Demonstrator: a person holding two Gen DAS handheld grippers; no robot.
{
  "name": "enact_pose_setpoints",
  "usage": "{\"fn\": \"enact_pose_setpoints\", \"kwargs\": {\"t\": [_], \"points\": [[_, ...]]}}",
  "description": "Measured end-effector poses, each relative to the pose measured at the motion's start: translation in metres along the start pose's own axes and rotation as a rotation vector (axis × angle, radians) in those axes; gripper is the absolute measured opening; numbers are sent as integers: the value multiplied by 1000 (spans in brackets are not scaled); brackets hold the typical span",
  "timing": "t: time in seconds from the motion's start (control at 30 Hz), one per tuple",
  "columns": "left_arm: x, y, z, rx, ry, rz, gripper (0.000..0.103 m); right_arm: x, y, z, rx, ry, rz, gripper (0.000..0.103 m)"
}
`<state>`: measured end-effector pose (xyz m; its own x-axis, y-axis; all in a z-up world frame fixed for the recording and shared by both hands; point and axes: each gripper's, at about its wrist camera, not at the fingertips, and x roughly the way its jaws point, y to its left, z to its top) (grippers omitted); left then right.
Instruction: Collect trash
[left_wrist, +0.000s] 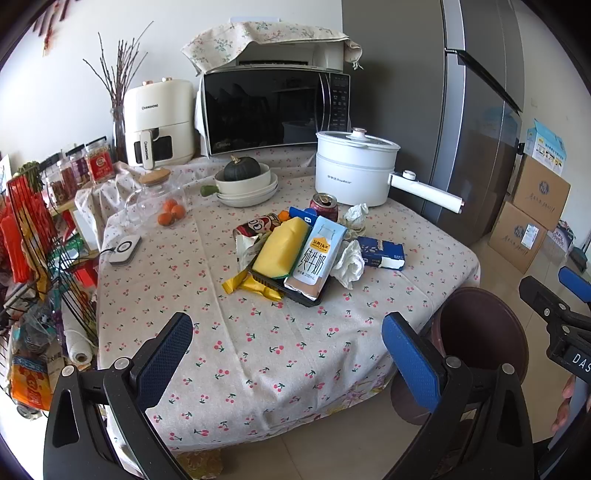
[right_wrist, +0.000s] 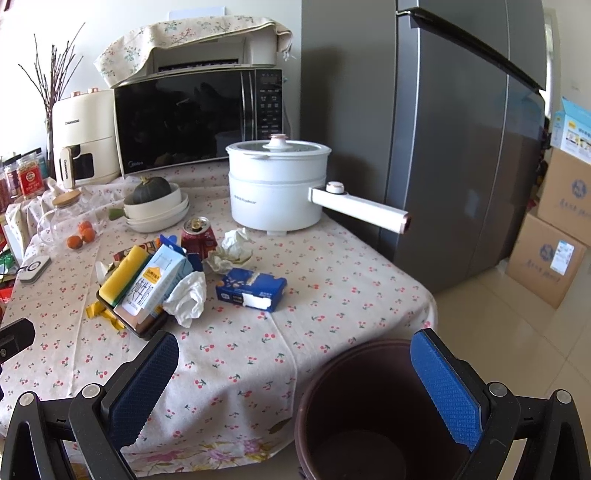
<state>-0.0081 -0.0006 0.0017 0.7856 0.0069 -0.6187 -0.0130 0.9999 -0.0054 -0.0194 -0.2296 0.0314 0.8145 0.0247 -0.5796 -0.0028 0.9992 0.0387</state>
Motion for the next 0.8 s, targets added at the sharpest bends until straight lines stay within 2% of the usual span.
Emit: {"fn": "enact_pose_setpoints", "kwargs": {"t": [0.8], "points": [[-1, -1, 0, 6, -4, 2, 103, 3, -1, -1, 4, 7, -8, 103]]}}
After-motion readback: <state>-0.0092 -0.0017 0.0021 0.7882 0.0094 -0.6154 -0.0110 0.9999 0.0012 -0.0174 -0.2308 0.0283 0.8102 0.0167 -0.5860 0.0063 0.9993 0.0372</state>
